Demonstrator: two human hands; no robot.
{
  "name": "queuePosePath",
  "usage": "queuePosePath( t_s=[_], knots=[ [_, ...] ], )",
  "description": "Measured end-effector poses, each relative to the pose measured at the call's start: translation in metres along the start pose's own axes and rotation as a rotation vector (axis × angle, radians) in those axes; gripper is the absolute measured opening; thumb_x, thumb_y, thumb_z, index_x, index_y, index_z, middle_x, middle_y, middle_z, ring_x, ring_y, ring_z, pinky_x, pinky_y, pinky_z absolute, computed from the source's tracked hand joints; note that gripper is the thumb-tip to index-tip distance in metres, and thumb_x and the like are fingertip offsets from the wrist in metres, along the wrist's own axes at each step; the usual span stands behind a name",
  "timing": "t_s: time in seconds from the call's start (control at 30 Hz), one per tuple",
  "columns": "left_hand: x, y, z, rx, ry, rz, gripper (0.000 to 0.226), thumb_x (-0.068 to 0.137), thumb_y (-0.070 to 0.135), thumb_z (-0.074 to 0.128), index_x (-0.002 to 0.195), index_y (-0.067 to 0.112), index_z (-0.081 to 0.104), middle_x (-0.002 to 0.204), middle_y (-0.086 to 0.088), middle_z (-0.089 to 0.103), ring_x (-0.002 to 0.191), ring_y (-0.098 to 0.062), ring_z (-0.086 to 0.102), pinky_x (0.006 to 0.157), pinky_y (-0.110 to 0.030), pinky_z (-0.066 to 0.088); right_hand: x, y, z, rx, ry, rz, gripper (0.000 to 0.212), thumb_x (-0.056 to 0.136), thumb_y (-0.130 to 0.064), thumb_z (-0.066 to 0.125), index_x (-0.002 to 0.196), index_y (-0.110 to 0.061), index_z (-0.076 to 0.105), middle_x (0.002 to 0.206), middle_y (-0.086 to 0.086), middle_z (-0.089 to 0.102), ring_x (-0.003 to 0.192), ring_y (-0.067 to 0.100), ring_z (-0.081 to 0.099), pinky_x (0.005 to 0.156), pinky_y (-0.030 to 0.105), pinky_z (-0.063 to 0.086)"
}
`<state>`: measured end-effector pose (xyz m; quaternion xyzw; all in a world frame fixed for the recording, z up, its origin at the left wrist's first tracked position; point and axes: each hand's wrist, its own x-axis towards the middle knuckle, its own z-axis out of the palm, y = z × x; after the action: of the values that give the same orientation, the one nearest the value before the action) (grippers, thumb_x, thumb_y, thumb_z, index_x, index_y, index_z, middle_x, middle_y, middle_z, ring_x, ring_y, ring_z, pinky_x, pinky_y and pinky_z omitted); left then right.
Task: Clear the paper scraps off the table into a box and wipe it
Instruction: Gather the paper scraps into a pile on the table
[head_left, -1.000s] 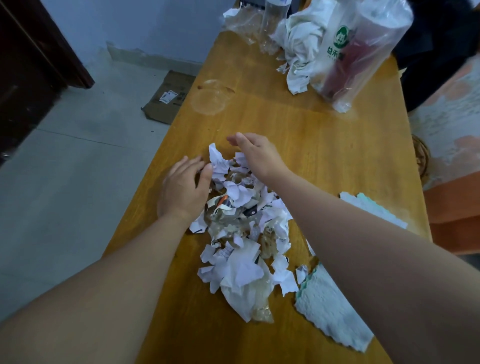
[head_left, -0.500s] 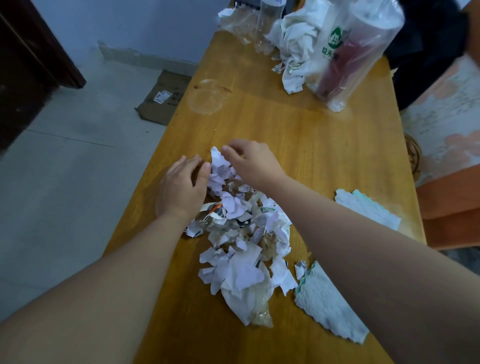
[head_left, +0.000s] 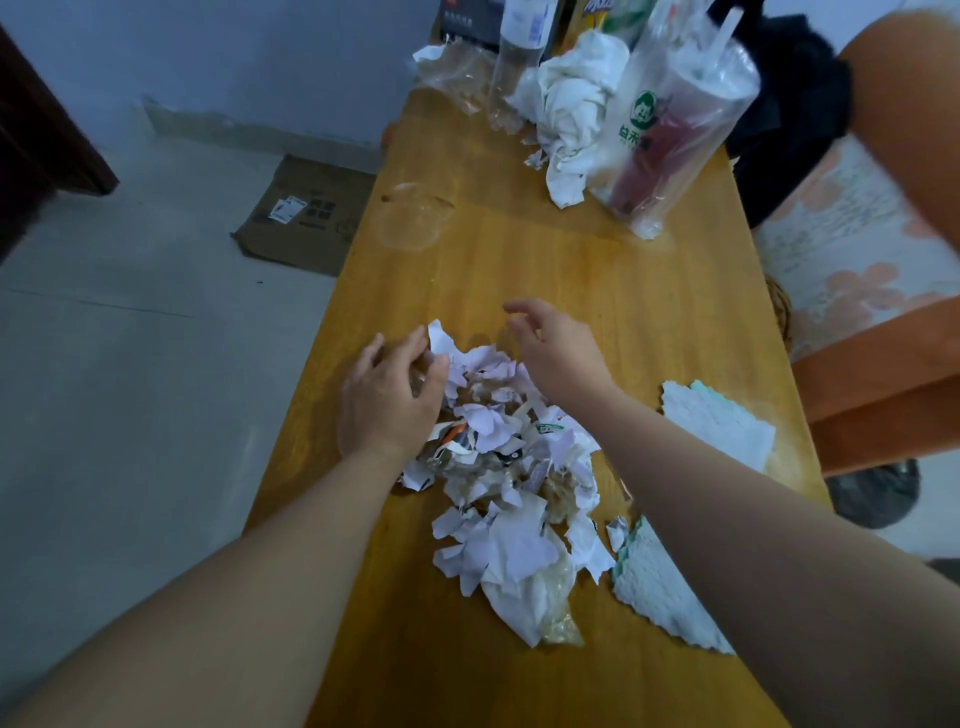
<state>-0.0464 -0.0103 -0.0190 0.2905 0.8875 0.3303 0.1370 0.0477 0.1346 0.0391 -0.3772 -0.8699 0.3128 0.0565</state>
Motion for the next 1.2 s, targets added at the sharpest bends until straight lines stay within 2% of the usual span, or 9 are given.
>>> queuePosePath(
  t_s=[0.1, 0.2, 0.33, 0.5, 0.67, 0.83, 0.97, 1.1, 1.2],
  knots=[
    [-0.003, 0.004, -0.003, 0.015, -0.011, 0.019, 0.053, 0.091, 0.056, 0.031, 0.137, 0.032, 0.044, 0.144, -0.001, 0.046, 0.144, -0.018, 0.02, 0.11, -0.045, 0.028, -0.01, 0.019, -0.017, -0.018, 0.138, 0.12, 0.037, 0.101, -0.031, 0.031, 0.124, -0.016, 0.056, 0.072, 0.0, 0.06, 0.056, 0.01, 0.049, 0.048, 0.027, 0.032],
    [-0.002, 0.003, -0.003, 0.064, -0.048, 0.083, 0.067, 0.085, 0.064, 0.019, 0.141, 0.032, 0.036, 0.148, 0.007, 0.041, 0.144, -0.018, 0.018, 0.113, -0.044, 0.023, -0.026, 0.044, -0.032, 0.083, 0.195, 0.239, 0.046, 0.101, -0.036, 0.028, 0.116, -0.006, 0.06, 0.099, 0.017, 0.067, 0.091, 0.031, 0.061, 0.068, 0.033, 0.04],
    [-0.002, 0.004, -0.005, 0.135, -0.113, 0.106, 0.066, 0.086, 0.064, 0.016, 0.141, 0.035, 0.036, 0.145, 0.005, 0.045, 0.145, -0.017, 0.015, 0.117, -0.042, 0.012, -0.055, 0.063, -0.033, 0.208, 0.181, 0.3, 0.044, 0.102, -0.036, 0.027, 0.125, -0.016, 0.059, 0.127, 0.007, 0.061, 0.12, 0.022, 0.054, 0.091, 0.032, 0.039],
    [-0.008, 0.006, -0.009, 0.108, -0.098, 0.134, 0.051, 0.093, 0.053, 0.024, 0.133, 0.035, 0.049, 0.139, -0.006, 0.052, 0.144, -0.018, 0.02, 0.117, -0.04, 0.009, -0.073, 0.067, -0.011, 0.373, 0.19, 0.308, 0.039, 0.102, -0.033, 0.028, 0.117, -0.021, 0.062, 0.121, 0.0, 0.062, 0.118, 0.017, 0.054, 0.105, 0.038, 0.04],
    [-0.013, 0.01, -0.01, 0.002, -0.056, 0.129, 0.06, 0.088, 0.051, 0.023, 0.136, 0.024, 0.046, 0.134, -0.003, 0.057, 0.136, -0.023, 0.036, 0.115, -0.044, 0.02, -0.082, 0.067, -0.012, 0.577, 0.432, 0.339, 0.039, 0.102, -0.03, 0.028, 0.122, -0.017, 0.059, 0.125, 0.0, 0.059, 0.122, 0.014, 0.051, 0.106, 0.034, 0.039],
    [-0.01, 0.01, -0.008, 0.037, -0.043, 0.104, 0.051, 0.094, 0.051, 0.032, 0.132, 0.022, 0.051, 0.134, -0.003, 0.056, 0.133, -0.025, 0.04, 0.111, -0.045, 0.029, -0.093, 0.064, 0.001, 0.709, 0.273, 0.341, 0.038, 0.102, -0.031, 0.029, 0.134, -0.022, 0.049, 0.141, -0.001, 0.048, 0.132, 0.013, 0.042, 0.113, 0.036, 0.033],
    [-0.001, 0.007, -0.01, -0.153, -0.136, -0.048, 0.072, 0.083, 0.073, 0.019, 0.125, 0.029, 0.056, 0.134, 0.002, 0.056, 0.128, -0.023, 0.046, 0.107, -0.046, 0.035, -0.109, 0.053, -0.005, 0.849, 0.386, 0.389, 0.039, 0.102, -0.034, 0.028, 0.136, -0.027, 0.046, 0.144, -0.005, 0.044, 0.135, 0.011, 0.039, 0.109, 0.029, 0.032],
    [-0.007, 0.022, -0.009, -0.446, -0.213, -0.168, 0.069, 0.088, 0.068, 0.02, 0.131, 0.022, 0.05, 0.133, 0.006, 0.053, 0.127, -0.016, 0.043, 0.108, -0.037, 0.028, -0.156, 0.029, 0.009, 0.86, 0.365, 0.42, 0.051, 0.094, -0.054, 0.033, 0.143, -0.043, 0.024, 0.154, -0.016, 0.023, 0.142, 0.005, 0.021, 0.111, 0.029, 0.023],
    [-0.013, 0.014, 0.002, -0.374, -0.174, -0.186, 0.104, 0.059, 0.096, 0.015, 0.134, 0.032, 0.047, 0.146, 0.003, 0.043, 0.14, -0.022, 0.029, 0.115, -0.051, 0.021, -0.2, 0.012, 0.045, 0.682, 0.292, 0.348, 0.078, 0.071, -0.076, 0.033, 0.139, -0.057, -0.001, 0.155, -0.025, -0.01, 0.143, -0.002, -0.007, 0.12, 0.043, 0.014]
  ],
)
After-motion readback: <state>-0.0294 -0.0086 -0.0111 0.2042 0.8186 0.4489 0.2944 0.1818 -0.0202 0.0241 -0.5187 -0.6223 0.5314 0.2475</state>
